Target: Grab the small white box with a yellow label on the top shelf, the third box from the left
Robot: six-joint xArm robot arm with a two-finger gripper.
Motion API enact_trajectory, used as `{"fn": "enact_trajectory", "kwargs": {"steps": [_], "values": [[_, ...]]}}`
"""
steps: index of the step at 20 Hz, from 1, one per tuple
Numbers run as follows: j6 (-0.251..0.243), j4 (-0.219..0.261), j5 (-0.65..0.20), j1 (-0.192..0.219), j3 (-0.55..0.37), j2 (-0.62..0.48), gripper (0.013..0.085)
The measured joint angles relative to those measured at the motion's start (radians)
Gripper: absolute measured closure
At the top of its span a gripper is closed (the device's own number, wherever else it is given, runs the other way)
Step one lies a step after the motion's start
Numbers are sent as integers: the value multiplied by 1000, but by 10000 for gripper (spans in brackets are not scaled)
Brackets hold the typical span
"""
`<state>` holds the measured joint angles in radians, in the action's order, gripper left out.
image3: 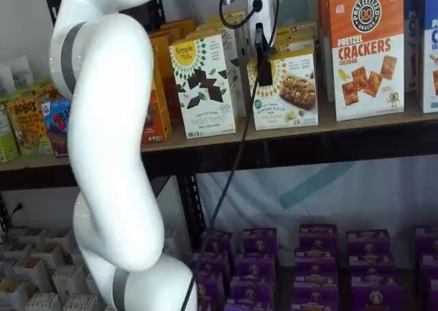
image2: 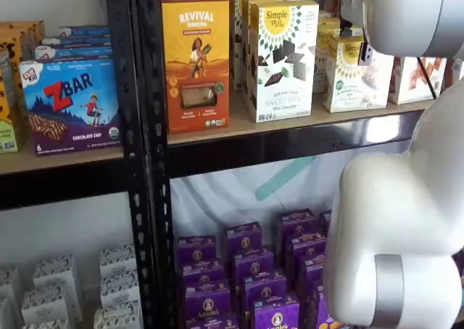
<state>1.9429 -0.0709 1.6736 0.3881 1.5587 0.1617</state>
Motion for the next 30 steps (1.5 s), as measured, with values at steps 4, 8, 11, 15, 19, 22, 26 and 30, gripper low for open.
{"fn": "enact_trajectory", "kwargs": {"steps": [4, 8, 11, 15, 19, 22, 26, 30], "values": [[4, -9, 8, 6, 8, -3, 330], [11, -23, 9, 15, 11, -2, 370], [16, -29, 7, 21, 10, 0, 450], [22, -36, 10, 29, 9, 3, 450], [29, -45, 19, 39, 13, 4, 530], [32, -47, 22, 42, 13, 5, 530], [37, -59, 25, 49, 10, 9, 570], [37, -58, 36, 50, 14, 10, 570]]}}
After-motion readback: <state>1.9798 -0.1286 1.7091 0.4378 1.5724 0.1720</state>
